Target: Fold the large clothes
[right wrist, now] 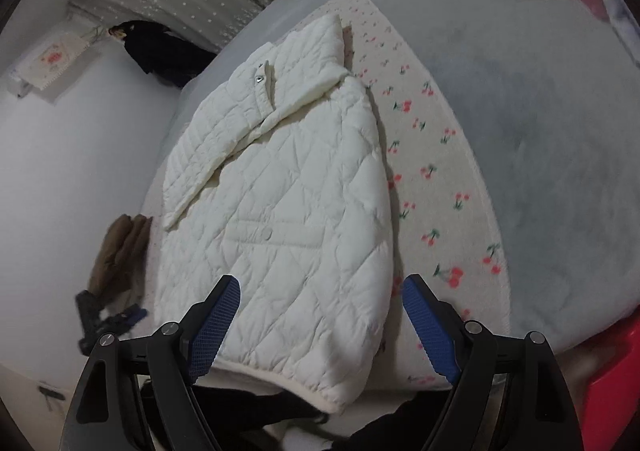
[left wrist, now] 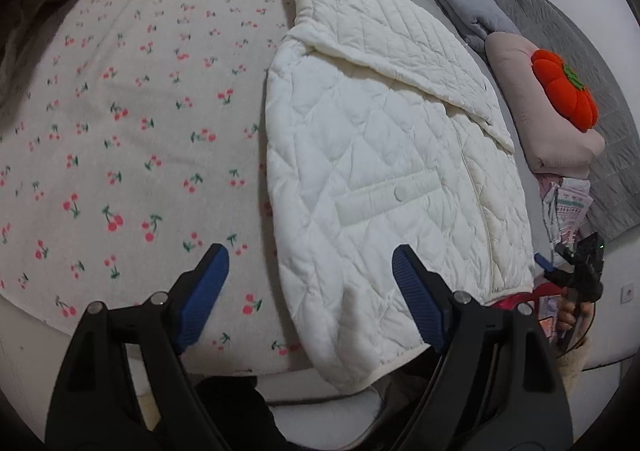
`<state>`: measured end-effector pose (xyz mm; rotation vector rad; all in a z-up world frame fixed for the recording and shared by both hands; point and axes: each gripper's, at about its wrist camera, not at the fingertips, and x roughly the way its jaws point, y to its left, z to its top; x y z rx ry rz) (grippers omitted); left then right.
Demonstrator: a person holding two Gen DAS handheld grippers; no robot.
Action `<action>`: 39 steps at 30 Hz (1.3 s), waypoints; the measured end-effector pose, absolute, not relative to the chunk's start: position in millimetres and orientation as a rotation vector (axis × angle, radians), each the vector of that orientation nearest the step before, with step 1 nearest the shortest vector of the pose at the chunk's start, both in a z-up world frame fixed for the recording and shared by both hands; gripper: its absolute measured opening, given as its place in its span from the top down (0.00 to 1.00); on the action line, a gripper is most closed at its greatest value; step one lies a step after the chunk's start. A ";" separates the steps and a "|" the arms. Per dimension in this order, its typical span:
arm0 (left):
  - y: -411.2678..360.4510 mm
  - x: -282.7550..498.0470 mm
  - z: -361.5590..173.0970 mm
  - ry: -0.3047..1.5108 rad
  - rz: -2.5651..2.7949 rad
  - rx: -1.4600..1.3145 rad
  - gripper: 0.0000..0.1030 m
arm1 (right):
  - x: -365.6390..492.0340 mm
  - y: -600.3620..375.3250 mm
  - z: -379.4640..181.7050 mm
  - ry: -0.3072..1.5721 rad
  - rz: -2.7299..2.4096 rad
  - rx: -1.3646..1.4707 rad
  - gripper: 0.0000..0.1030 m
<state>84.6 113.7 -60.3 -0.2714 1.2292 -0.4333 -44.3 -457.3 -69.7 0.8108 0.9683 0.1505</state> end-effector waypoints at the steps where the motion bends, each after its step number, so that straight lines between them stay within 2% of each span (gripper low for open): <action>1: 118.4 83.1 -66.7 1.252 -0.447 -0.317 0.19 | -47.3 -458.2 -76.7 0.970 0.187 0.866 0.17; 3: 123.7 80.2 -77.2 1.290 -0.487 -0.391 0.19 | -51.5 -459.0 -91.8 0.979 0.233 0.958 0.17; 7: 116.8 73.1 -95.9 1.368 -0.587 -0.475 0.19 | -51.2 -451.7 -108.2 1.017 0.222 0.970 0.17; 11: 93.0 66.8 -103.5 1.420 -0.678 -0.453 0.19 | -49.9 -441.0 -116.3 1.012 0.246 0.981 0.18; 13: 83.0 63.3 -102.7 1.423 -0.723 -0.436 0.25 | -49.4 -437.1 -117.2 0.996 0.238 0.993 0.22; 14: 78.0 61.1 -103.7 1.433 -0.738 -0.426 0.27 | -48.3 -434.7 -118.9 0.994 0.243 1.002 0.28; 15: 73.5 59.1 -103.4 1.437 -0.733 -0.404 0.34 | -46.9 -431.5 -121.7 0.997 0.250 1.012 0.37; 16: 69.5 56.8 -102.3 1.432 -0.716 -0.369 0.41 | -46.2 -426.5 -124.5 1.008 0.258 1.014 0.43; 17: 68.5 56.7 -100.5 1.426 -0.703 -0.355 0.45 | -46.5 -423.2 -127.0 1.018 0.270 1.012 0.58; 18: 69.0 55.9 -98.2 1.416 -0.696 -0.364 0.65 | -46.4 -419.6 -128.8 1.027 0.285 1.014 0.78; 19: 71.4 55.0 -96.5 1.406 -0.702 -0.388 0.80 | -47.8 -417.8 -128.0 1.018 0.286 1.014 0.80; 21: 80.4 50.6 -88.2 1.346 -0.701 -0.436 0.85 | -54.1 -416.8 -118.4 0.969 0.273 0.985 0.86; 29: 110.8 -1.7 -4.0 0.984 -0.823 -0.529 0.88 | -91.7 -389.2 -40.6 0.761 0.333 0.811 0.89; 39: 138.3 -62.3 76.1 0.699 -0.870 -0.511 0.89 | -161.0 -368.0 55.4 0.556 0.367 0.630 0.89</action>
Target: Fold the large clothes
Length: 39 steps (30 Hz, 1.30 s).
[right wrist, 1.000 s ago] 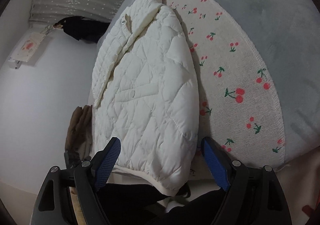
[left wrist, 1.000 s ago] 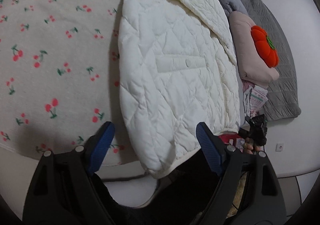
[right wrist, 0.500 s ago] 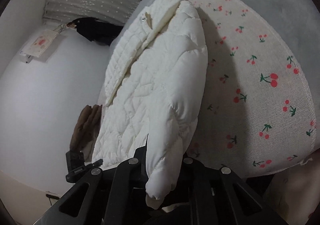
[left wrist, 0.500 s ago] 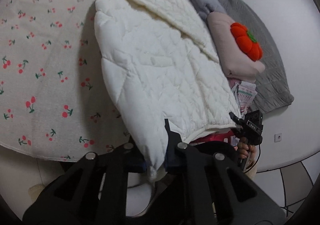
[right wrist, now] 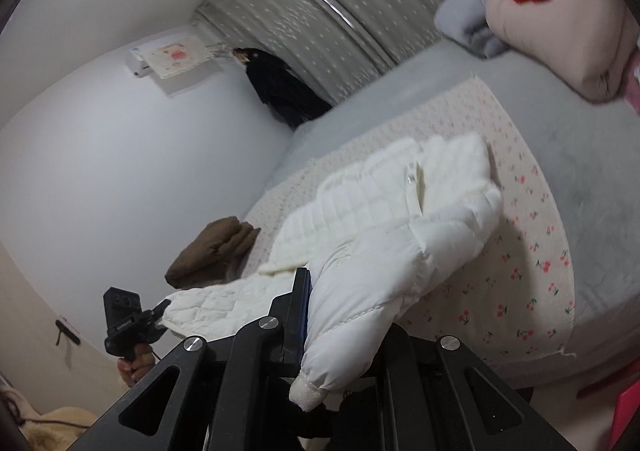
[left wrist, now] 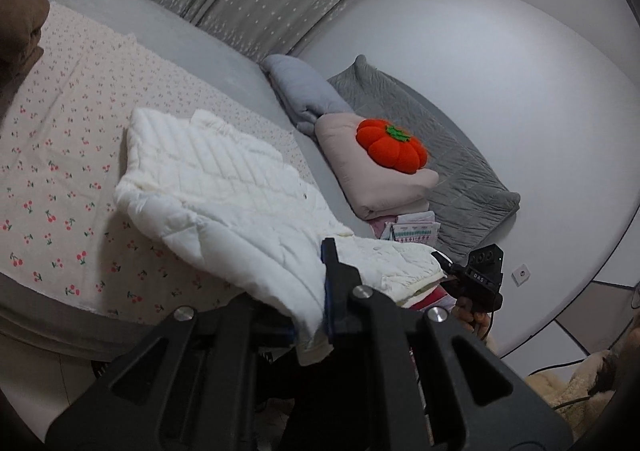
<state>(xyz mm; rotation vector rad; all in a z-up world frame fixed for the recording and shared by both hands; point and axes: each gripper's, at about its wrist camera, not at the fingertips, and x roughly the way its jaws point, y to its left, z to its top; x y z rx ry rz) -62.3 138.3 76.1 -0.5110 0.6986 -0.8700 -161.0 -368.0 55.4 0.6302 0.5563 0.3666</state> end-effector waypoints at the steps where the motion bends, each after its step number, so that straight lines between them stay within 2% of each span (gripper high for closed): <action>1: 139.7 -62.2 80.8 0.672 -0.867 -0.505 0.89 | -162.5 -367.7 61.7 0.538 0.368 0.624 0.89; 5: 123.9 -41.0 99.2 0.565 -0.800 -0.443 0.89 | -139.9 -359.8 78.6 0.484 0.357 0.589 0.89; 10: 100.9 20.8 114.1 0.498 -0.706 -0.463 0.88 | -85.5 -369.8 91.4 0.439 0.306 0.586 0.89; 16: 65.5 127.8 103.6 0.557 -0.565 -0.474 0.86 | 10.0 -379.4 101.6 0.477 0.195 0.526 0.89; 21: 37.7 210.3 54.2 0.625 -0.429 -0.420 0.84 | 96.6 -390.1 71.6 0.538 0.132 0.529 0.87; 29: 6.7 282.7 -62.0 0.740 -0.321 -0.264 0.83 | 200.8 -393.0 -33.7 0.736 0.049 0.481 0.83; 32: 9.0 292.7 -74.3 0.778 -0.329 -0.315 0.83 | 209.6 -397.7 -74.4 0.750 0.092 0.522 0.83; 36: 7.1 289.4 -66.6 0.806 -0.337 -0.308 0.83 | 206.1 -410.4 -82.0 0.733 0.116 0.587 0.82; 38: 8.6 282.4 -55.0 0.816 -0.356 -0.315 0.78 | 200.8 -410.9 -74.0 0.740 0.113 0.584 0.79; 39: 11.0 277.7 -47.2 0.812 -0.368 -0.322 0.73 | 195.6 -411.9 -68.1 0.732 0.120 0.589 0.75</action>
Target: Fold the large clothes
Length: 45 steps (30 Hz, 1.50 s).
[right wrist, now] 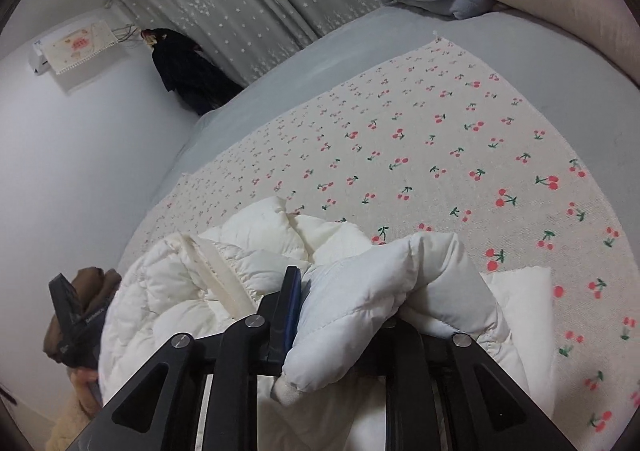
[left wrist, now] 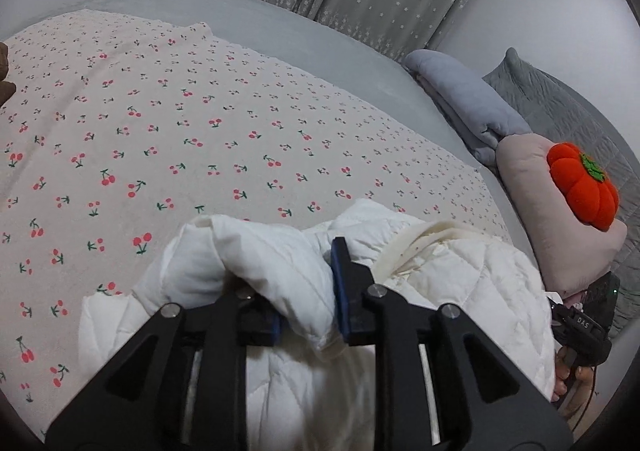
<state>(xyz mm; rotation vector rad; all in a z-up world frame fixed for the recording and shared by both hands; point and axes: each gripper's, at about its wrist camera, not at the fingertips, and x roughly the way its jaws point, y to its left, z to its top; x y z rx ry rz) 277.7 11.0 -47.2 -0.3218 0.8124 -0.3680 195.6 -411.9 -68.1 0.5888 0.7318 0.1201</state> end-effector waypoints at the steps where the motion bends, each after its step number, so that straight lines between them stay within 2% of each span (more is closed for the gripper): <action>1: 13.9 270.9 -38.2 0.803 -0.378 -0.332 0.65 | 191.3 -413.9 -63.4 0.720 0.144 0.599 0.71; 2: 16.0 265.1 -30.4 0.789 -0.386 -0.343 0.46 | 187.3 -414.5 -58.9 0.710 0.173 0.607 0.59; 3: 16.7 259.6 -23.6 0.776 -0.391 -0.351 0.32 | 186.8 -416.5 -55.1 0.699 0.193 0.609 0.39; 4: 16.4 252.3 -15.8 0.746 -0.381 -0.353 0.14 | 186.8 -414.8 -49.2 0.686 0.191 0.597 0.26; 5: 13.1 241.9 -6.3 0.693 -0.376 -0.344 0.13 | 183.8 -409.0 -42.3 0.657 0.178 0.572 0.15; 7: -1.5 228.7 4.8 0.641 -0.419 -0.293 0.13 | 174.5 -394.4 -30.1 0.625 0.159 0.503 0.15; 10: -46.8 220.3 5.9 0.660 -0.489 -0.179 0.13 | 176.4 -353.7 -16.3 0.643 0.105 0.336 0.15; 16: -115.2 234.6 -38.8 0.698 -0.489 0.068 0.13 | 210.2 -274.7 -26.3 0.670 0.051 0.030 0.15; 20: -114.8 260.5 -62.6 0.710 -0.451 0.040 0.11 | 240.5 -278.8 -65.6 0.777 0.027 0.052 0.14; 23: -124.0 269.0 -61.3 0.745 -0.423 0.075 0.11 | 255.4 -280.0 -77.0 0.806 -0.012 0.062 0.13; 26: -117.7 262.2 -43.7 0.742 -0.427 0.097 0.11 | 254.7 -271.6 -69.1 0.813 -0.034 0.005 0.13; 31: -75.4 267.9 -11.6 0.608 -0.309 0.129 0.11 | 230.7 -295.5 -40.0 0.672 -0.107 -0.036 0.14; 34: -51.5 303.7 -27.2 0.702 -0.220 0.080 0.14 | 241.4 -327.3 -40.9 0.672 -0.202 -0.015 0.22; 35: -42.4 317.7 -41.1 0.753 -0.176 0.063 0.20 | 246.7 -338.0 -44.9 0.684 -0.219 0.011 0.34; 36: -38.1 327.5 -52.8 0.794 -0.137 0.056 0.21 | 252.0 -349.6 -52.5 0.705 -0.250 0.034 0.45; 38: -18.7 346.1 -79.1 0.887 -0.136 -0.077 0.20 | 258.9 -369.1 -69.2 0.762 -0.295 0.100 0.55; 40: -2.8 355.9 -89.6 0.909 -0.132 -0.189 0.20 | 266.8 -387.7 -87.7 0.821 -0.302 0.206 0.56; 45: -14.6 354.7 -83.3 0.923 -0.077 -0.125 0.20 | 267.5 -405.8 -99.1 0.867 -0.349 0.283 0.54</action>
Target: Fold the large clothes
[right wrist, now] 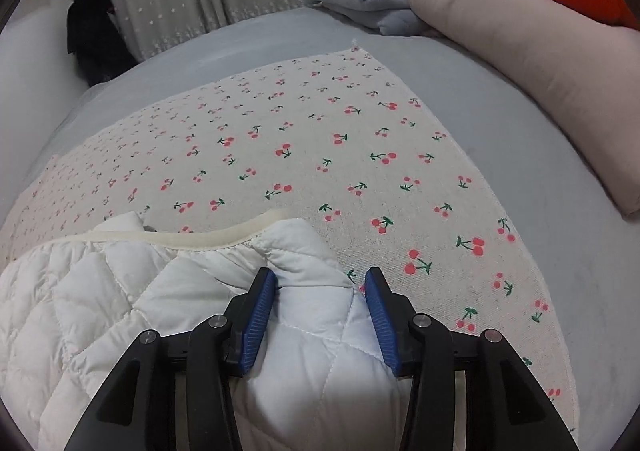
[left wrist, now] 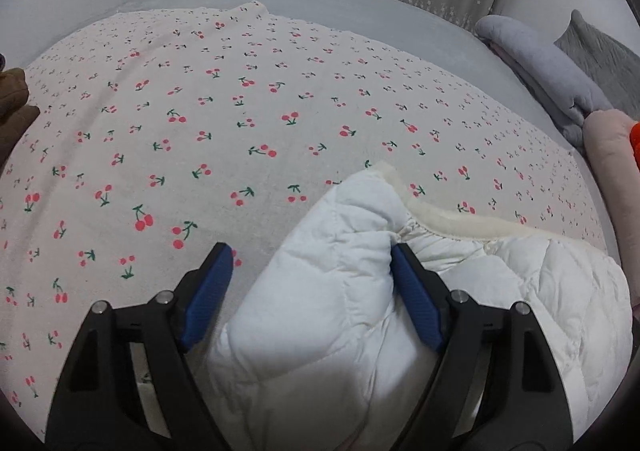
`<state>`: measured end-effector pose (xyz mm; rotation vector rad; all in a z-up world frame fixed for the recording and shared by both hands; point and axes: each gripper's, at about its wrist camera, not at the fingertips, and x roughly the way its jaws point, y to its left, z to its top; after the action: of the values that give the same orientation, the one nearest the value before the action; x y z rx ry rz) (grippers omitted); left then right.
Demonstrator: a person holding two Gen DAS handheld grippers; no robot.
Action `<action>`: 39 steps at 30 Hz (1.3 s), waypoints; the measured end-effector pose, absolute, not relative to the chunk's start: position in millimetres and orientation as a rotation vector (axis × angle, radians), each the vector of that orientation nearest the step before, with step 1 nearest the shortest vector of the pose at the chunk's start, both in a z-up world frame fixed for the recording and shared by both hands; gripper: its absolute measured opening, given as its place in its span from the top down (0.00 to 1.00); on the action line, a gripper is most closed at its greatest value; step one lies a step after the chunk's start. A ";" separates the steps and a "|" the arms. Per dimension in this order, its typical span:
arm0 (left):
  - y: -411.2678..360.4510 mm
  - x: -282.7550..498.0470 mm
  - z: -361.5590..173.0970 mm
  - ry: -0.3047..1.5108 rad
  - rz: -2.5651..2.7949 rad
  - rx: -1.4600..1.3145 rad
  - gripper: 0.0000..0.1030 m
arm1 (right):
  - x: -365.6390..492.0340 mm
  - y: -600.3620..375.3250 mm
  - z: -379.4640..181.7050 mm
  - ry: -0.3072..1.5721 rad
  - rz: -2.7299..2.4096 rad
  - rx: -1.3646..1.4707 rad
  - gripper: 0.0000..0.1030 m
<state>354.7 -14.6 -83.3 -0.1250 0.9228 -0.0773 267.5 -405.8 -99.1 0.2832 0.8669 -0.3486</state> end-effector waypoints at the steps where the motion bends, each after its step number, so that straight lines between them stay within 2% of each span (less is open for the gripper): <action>1: -14.2 351.0 -78.5 0.925 -0.072 -0.121 0.20 | 264.5 -403.4 -95.5 0.867 -0.343 0.271 0.54; 4: -2.2 322.9 -52.6 0.894 -0.083 -0.167 0.20 | 241.6 -396.4 -73.4 0.844 -0.327 0.252 0.46; 6: 6.6 303.7 -38.9 0.889 -0.079 -0.200 0.17 | 221.3 -391.5 -57.5 0.826 -0.308 0.267 0.32; 10: 16.7 268.5 -16.3 0.942 -0.026 -0.244 0.14 | 189.8 -383.3 -26.1 0.833 -0.289 0.327 0.29; 14: 28.4 236.4 -6.7 1.015 -0.023 -0.345 0.13 | 162.8 -368.5 0.3 0.825 -0.259 0.377 0.19; 20: 46.4 194.6 -13.9 1.033 -0.077 -0.422 0.13 | 130.8 -331.4 14.3 0.801 -0.161 0.361 0.16; 25: 65.3 188.4 -51.7 1.128 -0.086 -0.415 0.13 | 114.9 -300.1 1.1 0.779 -0.141 0.327 0.15; 29: 83.4 192.7 -82.6 1.246 -0.156 -0.560 0.13 | 114.1 -276.8 -9.5 0.746 -0.117 0.258 0.15; 39: 100.9 184.0 -113.8 1.232 -0.376 -0.865 0.13 | 114.9 -245.1 -19.3 0.759 -0.077 0.211 0.15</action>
<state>184.0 100.9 -113.8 -0.8652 1.2315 -0.3758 114.9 -245.1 -19.3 0.2106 0.7591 -0.0770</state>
